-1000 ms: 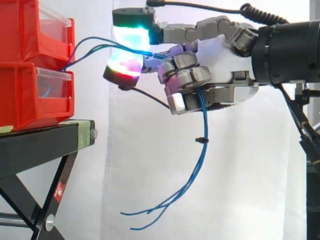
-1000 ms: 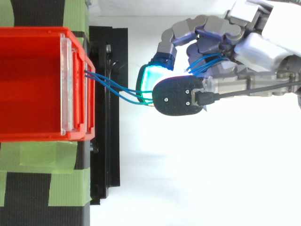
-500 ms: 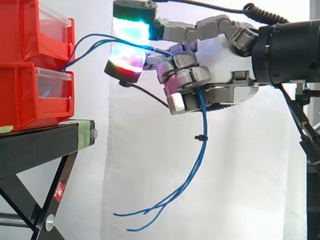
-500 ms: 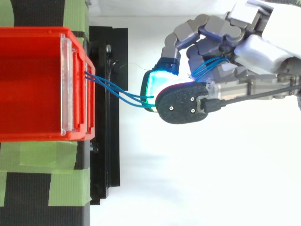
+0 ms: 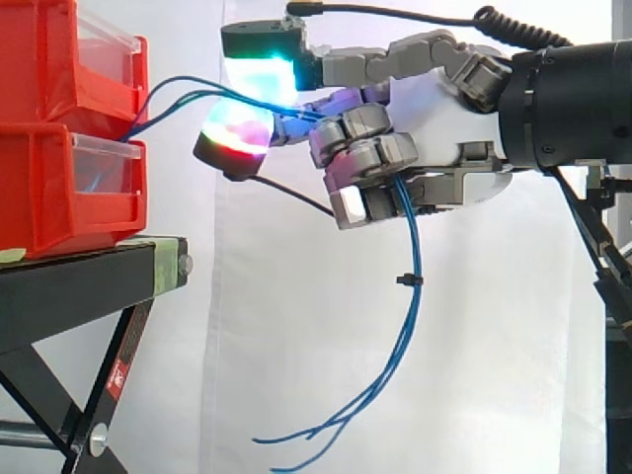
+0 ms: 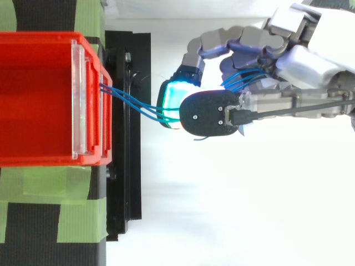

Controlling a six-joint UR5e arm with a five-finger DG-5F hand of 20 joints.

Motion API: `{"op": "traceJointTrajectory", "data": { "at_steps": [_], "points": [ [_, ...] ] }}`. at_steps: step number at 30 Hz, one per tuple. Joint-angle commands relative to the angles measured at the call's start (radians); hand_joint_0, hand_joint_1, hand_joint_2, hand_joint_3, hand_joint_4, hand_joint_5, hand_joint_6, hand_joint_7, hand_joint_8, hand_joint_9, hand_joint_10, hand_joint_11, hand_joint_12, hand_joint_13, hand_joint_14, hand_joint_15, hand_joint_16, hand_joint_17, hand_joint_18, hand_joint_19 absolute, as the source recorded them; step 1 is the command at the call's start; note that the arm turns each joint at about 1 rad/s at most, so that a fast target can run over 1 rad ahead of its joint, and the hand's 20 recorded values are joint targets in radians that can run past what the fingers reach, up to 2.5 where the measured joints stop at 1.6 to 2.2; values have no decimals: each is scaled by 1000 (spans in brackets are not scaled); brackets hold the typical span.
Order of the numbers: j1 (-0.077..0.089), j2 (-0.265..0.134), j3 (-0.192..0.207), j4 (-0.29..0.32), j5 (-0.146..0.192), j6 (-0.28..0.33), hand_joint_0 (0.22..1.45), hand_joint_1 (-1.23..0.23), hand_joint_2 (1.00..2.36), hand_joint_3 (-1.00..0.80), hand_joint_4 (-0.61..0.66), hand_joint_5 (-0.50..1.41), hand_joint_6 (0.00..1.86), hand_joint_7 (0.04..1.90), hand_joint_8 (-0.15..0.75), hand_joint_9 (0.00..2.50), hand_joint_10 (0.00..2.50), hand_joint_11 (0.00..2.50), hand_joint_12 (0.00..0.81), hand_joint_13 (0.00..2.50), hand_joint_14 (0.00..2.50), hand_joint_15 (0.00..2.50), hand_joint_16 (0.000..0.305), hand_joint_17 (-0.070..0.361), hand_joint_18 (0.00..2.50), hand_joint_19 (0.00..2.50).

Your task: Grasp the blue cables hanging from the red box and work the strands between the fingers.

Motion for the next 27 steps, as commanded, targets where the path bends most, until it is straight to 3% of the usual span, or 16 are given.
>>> {"op": "traceJointTrajectory", "data": {
  "at_steps": [1,5,8,9,11,12,14,16,19,20,22,23,24,25,26,27],
  "points": [
    [0,1,0,-2,0,0,1098,-551,1007,-11,92,515,0,1418,412,652,2500,2417,506,1006,2500,1570,57,128,1265,829],
    [-1,1,1,-4,0,0,1132,-567,1011,-85,87,555,6,1466,412,652,2500,2417,506,1006,2500,1570,57,128,1265,829],
    [0,1,0,-4,0,0,1127,-637,1014,-51,107,378,432,1283,412,652,2500,2417,506,1006,2500,1570,57,128,1265,829],
    [0,1,0,-2,0,0,1084,-719,1012,-26,92,197,817,1107,412,652,2500,2417,506,1006,2500,1570,57,128,1265,829],
    [-1,1,0,-2,0,0,1027,-752,1013,-20,98,81,1024,1021,412,652,2500,2417,506,1006,2500,1570,57,128,1265,829],
    [0,1,0,-4,0,0,968,-777,1013,-140,100,-4,1198,978,412,652,2500,2417,506,1006,2500,1570,57,128,1265,829],
    [0,1,0,-2,0,0,912,-789,1015,-356,81,-57,1277,1016,412,652,2500,2417,506,1006,2500,1570,57,128,1265,829],
    [0,1,0,-2,1,0,910,-789,1015,-424,69,-66,1395,982,412,652,2500,2417,506,1006,2500,1570,57,128,1265,829],
    [-1,1,0,-4,1,0,1024,-788,1005,-15,-11,-64,1445,1001,412,652,2500,2417,506,1006,2500,1570,57,128,1265,829],
    [-1,1,0,-2,1,0,1070,-721,1131,12,-1,-47,1437,996,412,652,2500,2417,506,1006,2500,1570,57,128,1265,829],
    [0,-1,0,-2,1,0,1112,-634,1082,75,45,60,1328,1025,412,652,2500,2417,506,1006,2500,1570,57,128,1265,829],
    [0,1,0,-2,1,0,1002,-597,1301,-57,96,86,1297,1011,412,652,2500,2417,506,1006,2500,1570,57,128,1265,829],
    [0,1,0,-2,1,0,898,-560,1439,-185,143,197,929,1115,412,652,2500,2417,506,1006,2500,1570,57,128,1265,829],
    [0,1,0,-4,1,0,857,-547,1481,-234,164,261,637,1207,412,652,2500,2417,506,1006,2500,1570,57,128,1265,829],
    [-1,1,0,-2,1,0,890,-549,1168,-239,219,361,327,1272,412,652,2500,2417,506,1006,2500,1570,57,128,1265,829],
    [0,1,0,-2,1,0,949,-559,1000,-239,218,453,52,1385,412,652,2500,2417,506,1006,2500,1570,57,128,1265,829]
  ]
}}
